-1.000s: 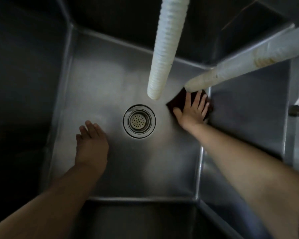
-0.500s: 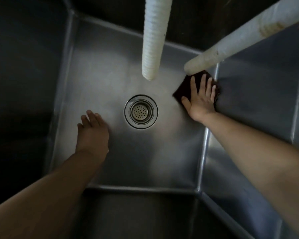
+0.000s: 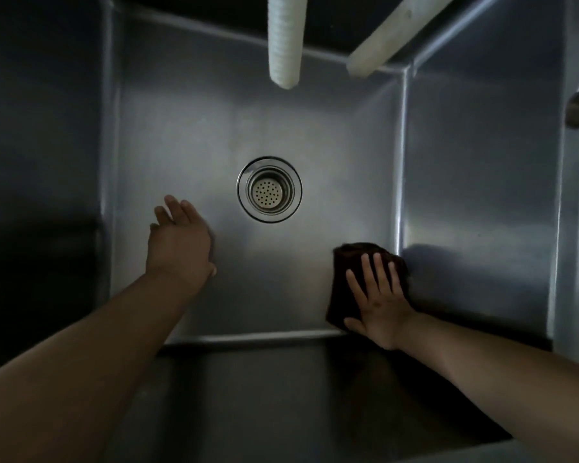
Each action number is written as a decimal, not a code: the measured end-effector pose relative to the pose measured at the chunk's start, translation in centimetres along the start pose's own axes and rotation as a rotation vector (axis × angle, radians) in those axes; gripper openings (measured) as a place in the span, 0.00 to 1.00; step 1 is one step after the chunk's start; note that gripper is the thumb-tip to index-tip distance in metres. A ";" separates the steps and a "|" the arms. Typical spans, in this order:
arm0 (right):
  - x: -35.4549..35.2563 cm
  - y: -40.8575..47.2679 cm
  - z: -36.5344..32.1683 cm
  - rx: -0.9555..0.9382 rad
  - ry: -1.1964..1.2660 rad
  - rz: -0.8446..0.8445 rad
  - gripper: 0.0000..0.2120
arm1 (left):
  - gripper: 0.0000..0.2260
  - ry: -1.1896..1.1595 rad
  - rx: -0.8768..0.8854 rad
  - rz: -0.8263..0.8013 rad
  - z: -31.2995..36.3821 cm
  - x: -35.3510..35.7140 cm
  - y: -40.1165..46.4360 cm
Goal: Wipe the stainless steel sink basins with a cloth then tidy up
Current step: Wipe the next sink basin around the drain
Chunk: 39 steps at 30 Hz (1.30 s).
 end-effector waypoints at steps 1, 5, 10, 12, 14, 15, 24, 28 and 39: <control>-0.1 -0.5 -0.4 -0.006 -0.023 0.006 0.47 | 0.52 -0.009 0.003 0.008 -0.1 0.1 0.1; -1.6 0.1 -2.8 -0.175 -0.179 0.083 0.48 | 0.51 -0.059 0.028 0.018 -0.5 0.8 0.1; -4.2 3.0 -8.6 -0.276 -0.095 0.206 0.47 | 0.50 -0.094 0.030 0.031 -0.5 0.8 0.0; -6.2 4.5 -10.1 -0.264 -0.027 0.345 0.45 | 0.49 -0.093 0.032 0.037 -0.5 0.8 -0.1; -8.4 6.4 -10.4 -0.182 0.066 0.455 0.43 | 0.49 -0.090 0.032 0.049 -0.6 0.8 -0.1; -9.5 7.4 -10.3 -0.116 0.126 0.491 0.41 | 0.48 -0.090 0.031 0.052 -0.5 0.8 0.0; -13.8 11.3 -11.5 0.038 0.195 0.650 0.29 | 0.48 -0.084 0.015 0.043 -0.3 0.8 0.1; -13.7 11.2 -11.5 0.014 0.141 0.661 0.28 | 0.49 -0.092 0.010 0.036 -0.2 0.8 0.5; -14.4 13.1 -12.2 -0.176 0.213 0.535 0.25 | 0.50 -0.082 0.002 0.021 -0.1 0.9 0.7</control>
Point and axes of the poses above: each hand's wrist, its own y-axis towards the middle knuckle, its own x-axis out of the palm, z = x × y, the point moved 7 cm from there along y, towards the middle knuckle, and after that the axes turned 11 degrees about y, right-handed, at the moved point
